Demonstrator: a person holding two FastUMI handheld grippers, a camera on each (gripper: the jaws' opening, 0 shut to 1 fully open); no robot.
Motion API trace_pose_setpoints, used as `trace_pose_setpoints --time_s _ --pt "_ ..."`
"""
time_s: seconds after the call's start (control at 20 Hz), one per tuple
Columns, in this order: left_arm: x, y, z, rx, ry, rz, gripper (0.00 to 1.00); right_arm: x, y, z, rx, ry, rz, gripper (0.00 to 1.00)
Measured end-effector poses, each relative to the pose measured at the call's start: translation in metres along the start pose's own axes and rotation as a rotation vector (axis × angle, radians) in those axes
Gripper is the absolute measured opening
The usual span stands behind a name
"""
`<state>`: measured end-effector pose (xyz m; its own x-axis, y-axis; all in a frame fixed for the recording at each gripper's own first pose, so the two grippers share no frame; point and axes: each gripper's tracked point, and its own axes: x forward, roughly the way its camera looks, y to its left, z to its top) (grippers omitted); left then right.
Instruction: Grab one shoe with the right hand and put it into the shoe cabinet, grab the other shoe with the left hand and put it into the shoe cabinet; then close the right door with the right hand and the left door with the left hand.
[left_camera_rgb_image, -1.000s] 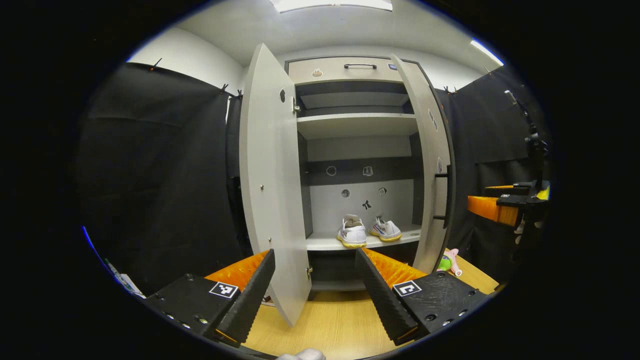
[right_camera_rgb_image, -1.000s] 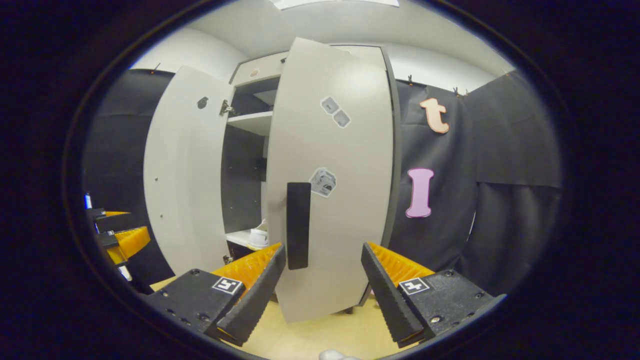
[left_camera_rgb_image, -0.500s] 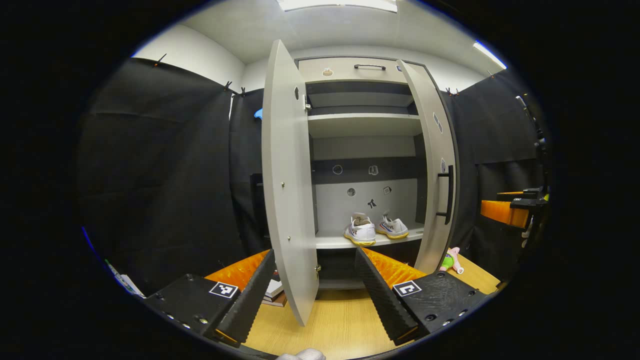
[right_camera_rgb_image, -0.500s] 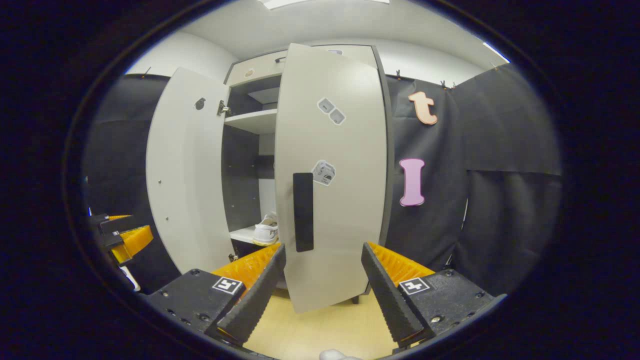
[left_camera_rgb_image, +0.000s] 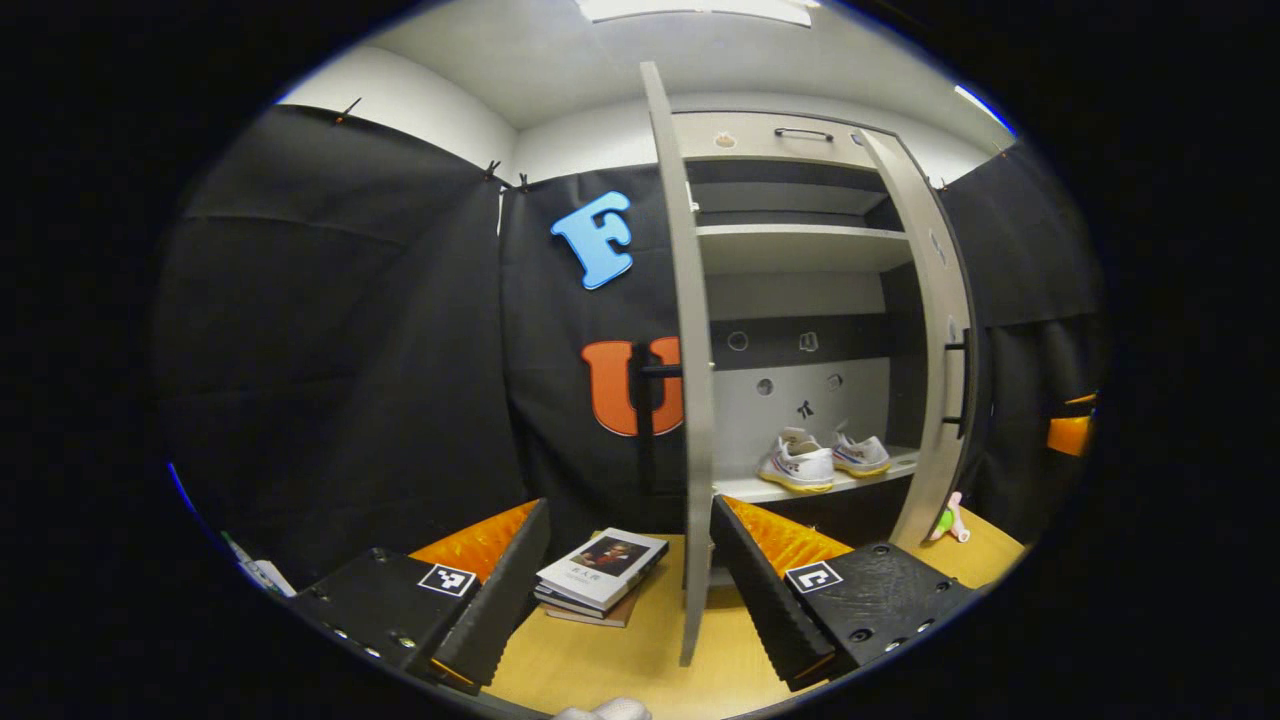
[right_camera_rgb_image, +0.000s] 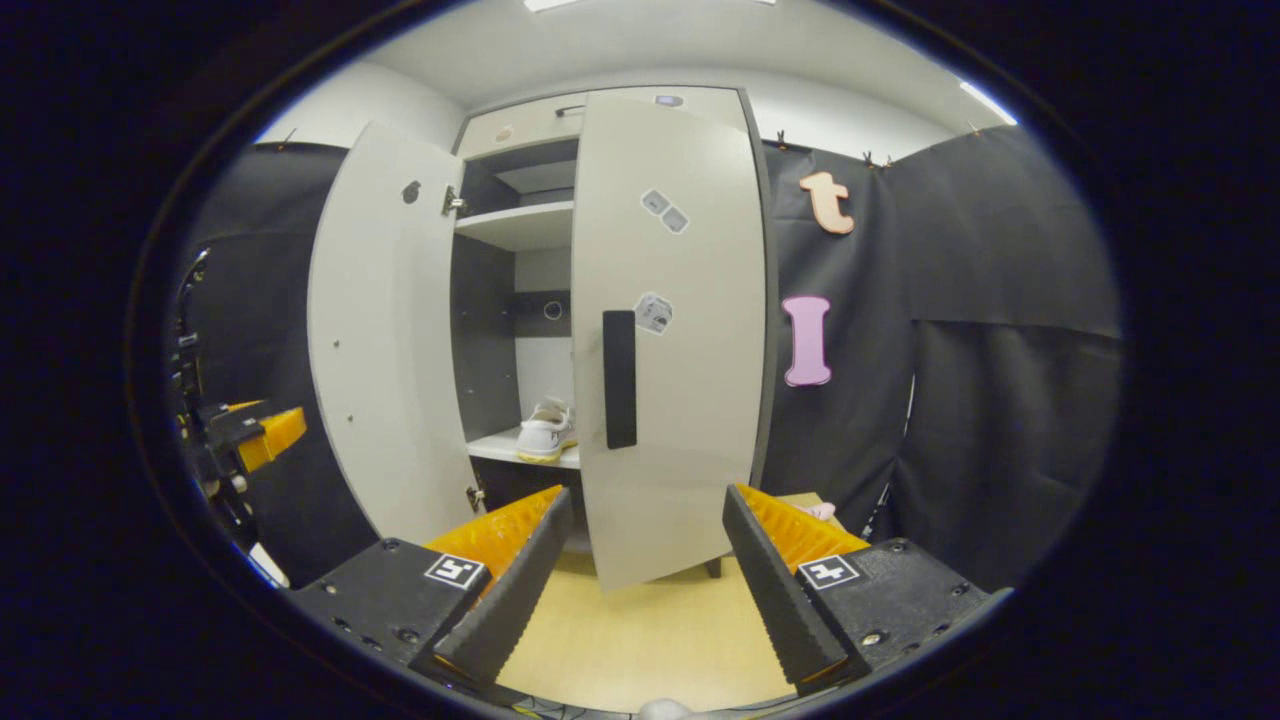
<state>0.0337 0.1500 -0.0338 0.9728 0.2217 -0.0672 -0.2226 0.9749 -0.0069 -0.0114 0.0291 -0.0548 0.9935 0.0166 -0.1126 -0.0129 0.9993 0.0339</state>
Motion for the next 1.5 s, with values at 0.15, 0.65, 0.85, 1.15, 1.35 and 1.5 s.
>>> trace_pose_setpoints --time_s 0.15,0.65,0.85,1.15,1.35,1.5 --pt "0.026 0.029 -0.003 -0.029 0.014 0.029 0.96 -0.011 0.008 -0.009 -0.007 0.014 -0.012 0.99" --pt "0.08 0.036 0.001 -0.005 -0.01 0.04 0.93 -0.023 0.002 -0.02 0.009 0.034 -0.059 0.99" --pt "0.078 0.029 0.002 0.012 -0.007 0.019 0.9 -0.024 0.005 -0.026 0.015 0.046 -0.046 0.99" --pt "0.068 -0.027 0.008 0.04 -0.029 -0.042 0.89 -0.021 -0.005 -0.022 0.008 0.039 -0.015 0.99" --pt "0.066 -0.07 0.01 0.015 -0.027 -0.08 0.88 -0.016 -0.026 -0.015 -0.009 0.04 -0.001 0.99" --pt "0.069 -0.112 0.013 -0.015 -0.033 -0.118 0.89 -0.015 -0.046 -0.009 -0.032 0.03 0.007 0.99"
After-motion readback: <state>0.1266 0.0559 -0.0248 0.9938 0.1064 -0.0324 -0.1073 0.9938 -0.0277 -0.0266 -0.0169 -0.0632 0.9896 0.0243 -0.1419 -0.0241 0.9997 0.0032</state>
